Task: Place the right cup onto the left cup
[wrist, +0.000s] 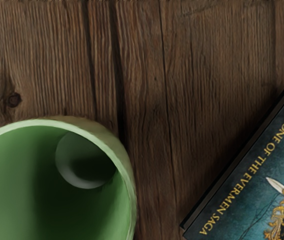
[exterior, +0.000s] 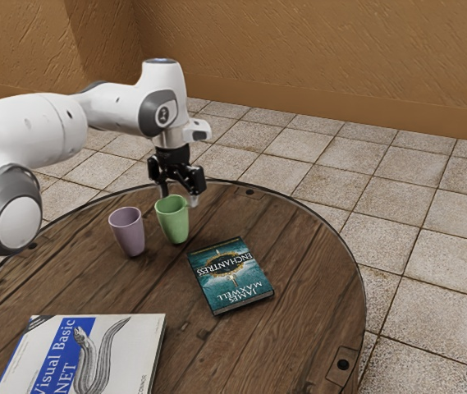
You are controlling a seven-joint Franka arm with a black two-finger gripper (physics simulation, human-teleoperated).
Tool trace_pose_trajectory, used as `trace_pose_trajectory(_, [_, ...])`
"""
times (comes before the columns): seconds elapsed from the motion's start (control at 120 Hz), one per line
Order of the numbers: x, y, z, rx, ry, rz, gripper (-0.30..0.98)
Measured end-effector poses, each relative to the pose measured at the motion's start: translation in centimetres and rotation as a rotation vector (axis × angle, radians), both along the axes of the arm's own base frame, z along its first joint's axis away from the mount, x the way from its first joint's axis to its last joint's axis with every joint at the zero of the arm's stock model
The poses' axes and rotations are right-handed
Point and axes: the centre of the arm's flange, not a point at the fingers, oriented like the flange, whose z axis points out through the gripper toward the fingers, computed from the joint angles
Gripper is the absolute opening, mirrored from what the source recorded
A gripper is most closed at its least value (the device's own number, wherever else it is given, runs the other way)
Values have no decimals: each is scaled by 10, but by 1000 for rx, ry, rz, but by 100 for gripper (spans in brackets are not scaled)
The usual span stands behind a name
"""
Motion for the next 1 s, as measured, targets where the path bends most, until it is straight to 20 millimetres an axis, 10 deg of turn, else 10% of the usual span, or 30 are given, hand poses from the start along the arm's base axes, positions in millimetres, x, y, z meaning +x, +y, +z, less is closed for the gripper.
trace_pose_trajectory(0.525, [7, 6, -52, -12, 46, 10, 64])
trace_pose_trajectory(1.0, [13, 7, -45, -15, 23, 16, 4])
